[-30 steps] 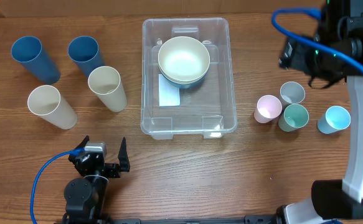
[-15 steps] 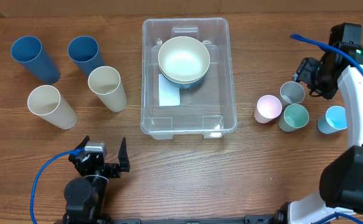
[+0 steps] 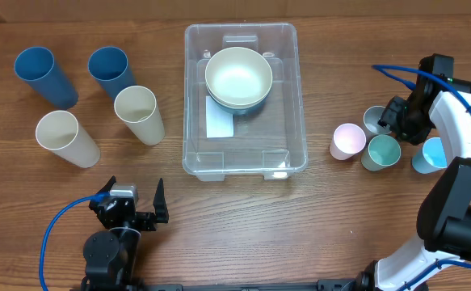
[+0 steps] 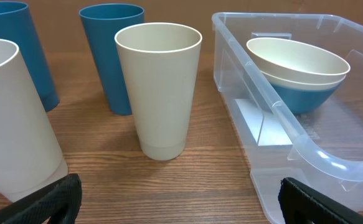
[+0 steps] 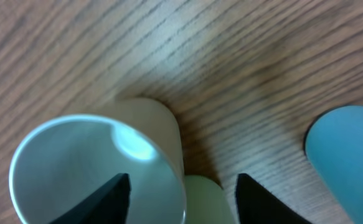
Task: Pack container
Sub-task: 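Move the right gripper to the grey cup and grasp it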
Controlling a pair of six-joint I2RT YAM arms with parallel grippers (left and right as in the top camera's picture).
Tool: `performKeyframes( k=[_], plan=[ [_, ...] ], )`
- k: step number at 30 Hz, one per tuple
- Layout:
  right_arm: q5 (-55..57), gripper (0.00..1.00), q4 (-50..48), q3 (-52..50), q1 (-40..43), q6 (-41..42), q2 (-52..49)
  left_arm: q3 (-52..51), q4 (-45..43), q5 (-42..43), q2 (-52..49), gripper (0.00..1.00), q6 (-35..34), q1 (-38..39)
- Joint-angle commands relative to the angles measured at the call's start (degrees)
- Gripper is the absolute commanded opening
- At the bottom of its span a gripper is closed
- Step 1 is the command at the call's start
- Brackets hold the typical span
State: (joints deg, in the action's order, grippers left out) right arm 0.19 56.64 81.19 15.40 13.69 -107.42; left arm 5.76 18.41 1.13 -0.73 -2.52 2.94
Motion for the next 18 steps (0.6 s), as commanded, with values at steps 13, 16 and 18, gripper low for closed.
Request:
performKeyframes(
  k=[13, 16, 18],
  plan=[
    [-0.4, 0.04, -7.1, 0.1, 0.1, 0.3, -2.2, -0.2, -0.2, 0.8, 0.5, 1.0, 1.1, -0.3],
    [-2.3, 0.04, -4.5, 7.4, 0.1, 0.2, -2.2, -0.2, -0.2, 0.8, 0.5, 1.0, 1.1, -0.3],
    [-3.1, 0.04, 1.6, 17.0, -0.3, 0.2, -2.2, -0.2, -0.2, 0.8, 0.5, 1.0, 1.1, -0.3]
  ],
)
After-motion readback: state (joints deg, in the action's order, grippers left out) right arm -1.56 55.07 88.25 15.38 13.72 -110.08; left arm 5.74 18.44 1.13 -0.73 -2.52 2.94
